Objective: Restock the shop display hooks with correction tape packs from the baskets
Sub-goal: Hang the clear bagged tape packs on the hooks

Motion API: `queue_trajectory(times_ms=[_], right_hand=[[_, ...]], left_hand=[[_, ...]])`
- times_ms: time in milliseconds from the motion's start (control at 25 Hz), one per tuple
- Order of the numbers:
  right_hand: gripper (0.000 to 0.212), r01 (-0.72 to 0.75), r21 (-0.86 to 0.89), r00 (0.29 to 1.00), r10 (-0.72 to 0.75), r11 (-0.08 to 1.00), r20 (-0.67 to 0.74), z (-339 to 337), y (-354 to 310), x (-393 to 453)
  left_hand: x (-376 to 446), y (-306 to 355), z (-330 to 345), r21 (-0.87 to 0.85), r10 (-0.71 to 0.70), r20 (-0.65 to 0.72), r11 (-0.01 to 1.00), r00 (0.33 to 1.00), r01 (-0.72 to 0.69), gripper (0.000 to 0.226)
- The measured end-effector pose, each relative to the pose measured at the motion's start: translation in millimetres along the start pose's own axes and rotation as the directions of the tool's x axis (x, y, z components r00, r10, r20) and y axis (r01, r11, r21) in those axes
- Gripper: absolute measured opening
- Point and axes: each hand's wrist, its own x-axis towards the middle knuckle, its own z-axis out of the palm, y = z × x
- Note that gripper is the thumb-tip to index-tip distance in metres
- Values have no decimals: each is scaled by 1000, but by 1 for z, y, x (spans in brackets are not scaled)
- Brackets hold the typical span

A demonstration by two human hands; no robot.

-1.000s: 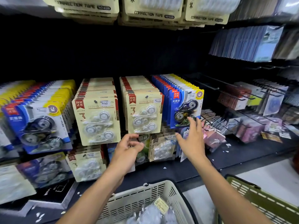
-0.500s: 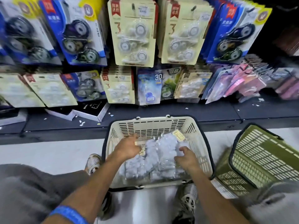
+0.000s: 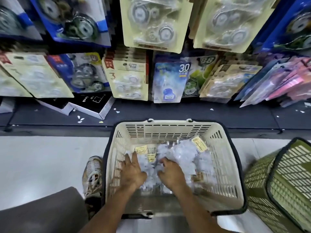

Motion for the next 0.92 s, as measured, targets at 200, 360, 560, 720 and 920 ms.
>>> queue_trajectory(times_ms=[200,360,560,720,920], right_hand=[[34,-164,346,986,140,924,94,44,-19,26],[32,-254,497,964,256,830,66,67,-22,50],[72,-255,269,967,246,929,65,93,-27,63],[63,-339,286,937,349,897,14,91,-37,72],[67,-289,632,952,284,719,112,35,-30,42]], left_hand=[[29,4,23,-173,-71,-78,983,994,56,96],[42,0,22,-459,-177,-82,880,981,120,69],[39,-13,25,-413,-189,63,889,980,198,33],[32,-19,25,-653,-267,116,705,957,276,32],[27,-9,11,-844,-179,27,524,983,119,37]])
